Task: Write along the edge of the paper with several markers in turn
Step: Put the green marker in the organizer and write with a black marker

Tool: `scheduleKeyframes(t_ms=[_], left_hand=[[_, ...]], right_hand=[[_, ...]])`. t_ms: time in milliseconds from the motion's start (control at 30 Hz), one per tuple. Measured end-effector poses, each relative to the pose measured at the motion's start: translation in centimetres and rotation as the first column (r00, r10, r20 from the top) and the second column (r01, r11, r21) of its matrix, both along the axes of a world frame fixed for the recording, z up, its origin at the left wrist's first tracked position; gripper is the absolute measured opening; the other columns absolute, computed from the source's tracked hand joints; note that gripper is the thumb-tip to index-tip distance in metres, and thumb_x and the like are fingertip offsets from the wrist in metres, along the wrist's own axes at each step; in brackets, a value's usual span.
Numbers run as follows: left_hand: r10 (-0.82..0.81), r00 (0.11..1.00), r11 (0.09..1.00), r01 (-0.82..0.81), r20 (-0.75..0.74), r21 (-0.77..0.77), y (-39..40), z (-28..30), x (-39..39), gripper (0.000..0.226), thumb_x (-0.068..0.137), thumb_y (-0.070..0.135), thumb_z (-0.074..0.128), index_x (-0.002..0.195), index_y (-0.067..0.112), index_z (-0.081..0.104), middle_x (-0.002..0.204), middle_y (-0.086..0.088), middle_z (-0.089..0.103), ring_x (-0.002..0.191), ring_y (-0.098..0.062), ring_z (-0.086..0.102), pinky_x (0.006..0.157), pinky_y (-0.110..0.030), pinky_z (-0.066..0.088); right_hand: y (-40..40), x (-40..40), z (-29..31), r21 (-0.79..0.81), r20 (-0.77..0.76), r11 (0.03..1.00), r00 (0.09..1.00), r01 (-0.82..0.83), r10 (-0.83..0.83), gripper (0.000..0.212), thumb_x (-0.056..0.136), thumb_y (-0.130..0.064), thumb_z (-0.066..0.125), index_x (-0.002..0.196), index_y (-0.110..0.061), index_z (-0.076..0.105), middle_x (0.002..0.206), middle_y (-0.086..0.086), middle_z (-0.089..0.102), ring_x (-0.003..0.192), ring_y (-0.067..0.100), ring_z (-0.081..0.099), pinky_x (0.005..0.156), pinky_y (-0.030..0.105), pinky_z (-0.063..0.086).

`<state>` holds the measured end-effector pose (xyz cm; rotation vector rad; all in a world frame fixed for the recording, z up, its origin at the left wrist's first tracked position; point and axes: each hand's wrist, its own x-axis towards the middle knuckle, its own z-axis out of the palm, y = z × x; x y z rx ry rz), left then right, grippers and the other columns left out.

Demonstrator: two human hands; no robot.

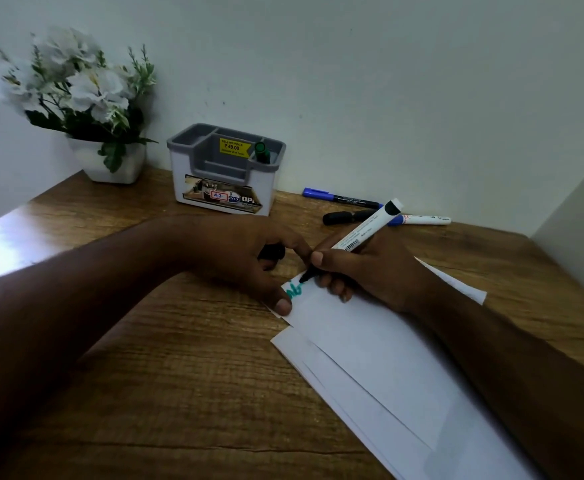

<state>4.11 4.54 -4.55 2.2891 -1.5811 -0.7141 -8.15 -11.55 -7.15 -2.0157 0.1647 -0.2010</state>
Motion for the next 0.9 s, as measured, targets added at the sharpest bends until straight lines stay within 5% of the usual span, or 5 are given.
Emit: scheduleKeyframes(t_ms=[633, 800, 900], left_hand=[[-0.012, 1.0, 1.0, 0.012, 0.01, 0.005, 0.0, 0.0, 0.0, 0.064, 0.067, 0.05, 0.075, 0.122, 0.056, 0.041, 0.092, 0.038, 0.034, 0.084, 0.011, 0.042, 0.068, -0.01, 0.035], [-0.003, 1.0, 1.0, 0.002, 0.009, 0.024, 0.0, 0.0, -0.1, 0.065, 0.067, 0.053, 0.075, 0.123, 0.055, 0.042, 0.093, 0.029, 0.042, 0.082, 0.005, 0.046, 0.066, -0.01, 0.037], [0.003, 1.0, 0.999, -0.003, 0.011, 0.033, -0.2, 0.1, -0.1, 0.066, 0.068, 0.051, 0.074, 0.124, 0.052, 0.041, 0.085, 0.027, 0.041, 0.077, 0.003, 0.046, 0.062, -0.011, 0.036]], right_hand=[[-0.3, 0.0, 0.1, -0.028, 0.069, 0.999, 0.997, 0.018, -0.016, 0.016, 0.084, -0.008, 0.069, 0.079, 0.007, 0.068, 0.054, 0.009, 0.064, 0.038, 0.011, 0.053, 0.036, 0.02, 0.043], [-0.8, 0.2, -0.4, 0.292, 0.212, 0.956, 0.972, 0.033, -0.098, 0.008, 0.08, 0.006, 0.067, 0.08, -0.002, 0.065, 0.051, 0.005, 0.054, 0.037, 0.012, 0.044, 0.037, 0.022, 0.039], [-1.1, 0.4, -0.3, 0.338, 0.226, 0.941, 0.968, 0.03, -0.112, 0.009, 0.081, 0.011, 0.063, 0.08, 0.002, 0.063, 0.049, 0.0, 0.056, 0.037, 0.01, 0.041, 0.036, 0.02, 0.037]])
